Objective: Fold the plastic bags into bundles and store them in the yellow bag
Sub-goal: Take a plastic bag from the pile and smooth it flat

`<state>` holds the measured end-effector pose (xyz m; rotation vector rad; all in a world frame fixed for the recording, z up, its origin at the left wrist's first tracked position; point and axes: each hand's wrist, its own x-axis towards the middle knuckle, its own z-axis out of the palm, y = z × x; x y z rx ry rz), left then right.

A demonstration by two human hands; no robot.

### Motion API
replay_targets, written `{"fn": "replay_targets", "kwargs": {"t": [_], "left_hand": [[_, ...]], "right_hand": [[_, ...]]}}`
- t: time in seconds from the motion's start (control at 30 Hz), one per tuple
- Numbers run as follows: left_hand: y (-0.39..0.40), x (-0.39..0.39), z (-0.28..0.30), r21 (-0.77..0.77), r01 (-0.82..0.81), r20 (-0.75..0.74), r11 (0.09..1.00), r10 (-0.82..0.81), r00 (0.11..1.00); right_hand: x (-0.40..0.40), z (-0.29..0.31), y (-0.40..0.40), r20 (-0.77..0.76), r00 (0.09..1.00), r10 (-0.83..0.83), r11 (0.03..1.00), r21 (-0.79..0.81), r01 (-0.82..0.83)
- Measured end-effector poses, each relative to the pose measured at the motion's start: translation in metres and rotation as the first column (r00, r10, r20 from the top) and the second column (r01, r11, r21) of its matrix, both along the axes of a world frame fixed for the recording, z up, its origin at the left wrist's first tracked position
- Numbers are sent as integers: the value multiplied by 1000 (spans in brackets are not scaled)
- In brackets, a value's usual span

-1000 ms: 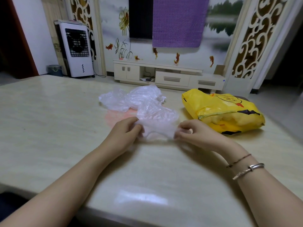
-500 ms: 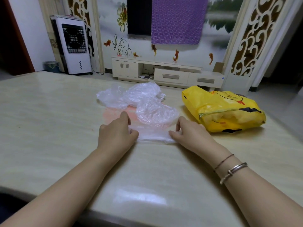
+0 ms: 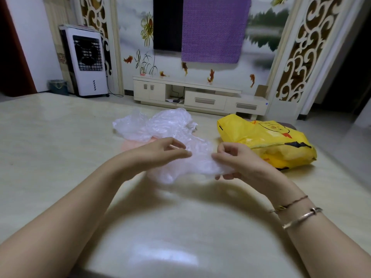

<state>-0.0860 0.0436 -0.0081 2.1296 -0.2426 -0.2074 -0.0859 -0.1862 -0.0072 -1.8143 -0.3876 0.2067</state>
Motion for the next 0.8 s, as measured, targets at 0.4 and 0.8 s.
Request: {"fn": "replay_targets", "kwargs": {"t": [0.4,0.8], "left_hand": [[-24,1,-20,-536,-217,-64,816,218,974],[-23,11,-46,-233,-426,211,874,473,856]], "right_hand": [[13,-3,0,209,910,-358,908,306,286],[10,-35,19,721,590,364,790,-575,215]]}}
